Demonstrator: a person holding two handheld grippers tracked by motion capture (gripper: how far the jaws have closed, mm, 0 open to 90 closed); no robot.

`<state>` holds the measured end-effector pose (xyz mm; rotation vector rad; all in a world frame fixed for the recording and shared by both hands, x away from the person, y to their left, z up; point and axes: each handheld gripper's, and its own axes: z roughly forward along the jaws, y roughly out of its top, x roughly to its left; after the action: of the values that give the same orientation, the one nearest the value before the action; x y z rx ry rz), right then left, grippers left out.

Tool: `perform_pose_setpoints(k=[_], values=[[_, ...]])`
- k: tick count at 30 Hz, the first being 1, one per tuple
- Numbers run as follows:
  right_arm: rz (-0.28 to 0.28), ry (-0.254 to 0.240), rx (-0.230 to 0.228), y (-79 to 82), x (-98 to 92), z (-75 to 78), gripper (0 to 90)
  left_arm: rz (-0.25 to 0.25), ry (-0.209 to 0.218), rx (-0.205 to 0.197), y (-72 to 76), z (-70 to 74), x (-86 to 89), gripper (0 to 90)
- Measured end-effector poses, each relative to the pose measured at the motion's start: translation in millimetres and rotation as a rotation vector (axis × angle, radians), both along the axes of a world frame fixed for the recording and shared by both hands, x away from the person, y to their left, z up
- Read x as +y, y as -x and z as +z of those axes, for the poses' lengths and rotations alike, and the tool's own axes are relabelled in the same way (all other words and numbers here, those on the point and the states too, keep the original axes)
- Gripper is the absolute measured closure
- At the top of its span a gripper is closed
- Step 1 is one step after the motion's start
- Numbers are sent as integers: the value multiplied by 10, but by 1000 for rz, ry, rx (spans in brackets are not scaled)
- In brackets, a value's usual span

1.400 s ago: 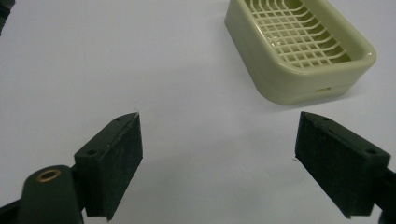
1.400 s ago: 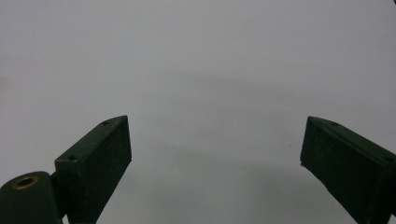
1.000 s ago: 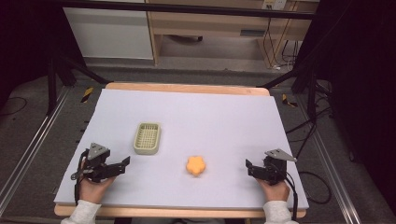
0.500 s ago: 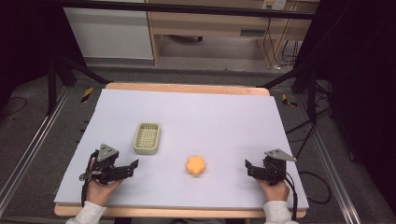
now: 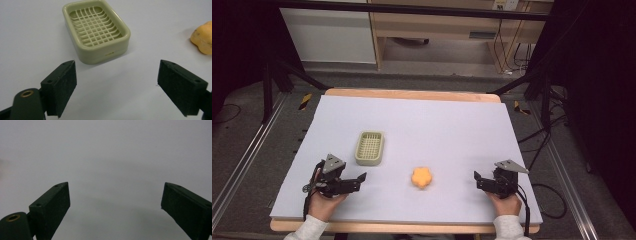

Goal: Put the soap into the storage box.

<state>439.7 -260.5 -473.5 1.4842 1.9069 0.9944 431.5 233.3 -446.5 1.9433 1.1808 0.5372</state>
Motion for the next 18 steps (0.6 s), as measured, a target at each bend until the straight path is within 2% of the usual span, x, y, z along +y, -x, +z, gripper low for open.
perform_pose_setpoints(k=[6, 18], values=[[-1, 0, 1, 0, 12, -2, 90, -18, -5, -15, 1, 48, -97, 152], [-1, -6, 2, 2, 12, 2, 90, -66, 0, -11, 6, 65, -245, 152]])
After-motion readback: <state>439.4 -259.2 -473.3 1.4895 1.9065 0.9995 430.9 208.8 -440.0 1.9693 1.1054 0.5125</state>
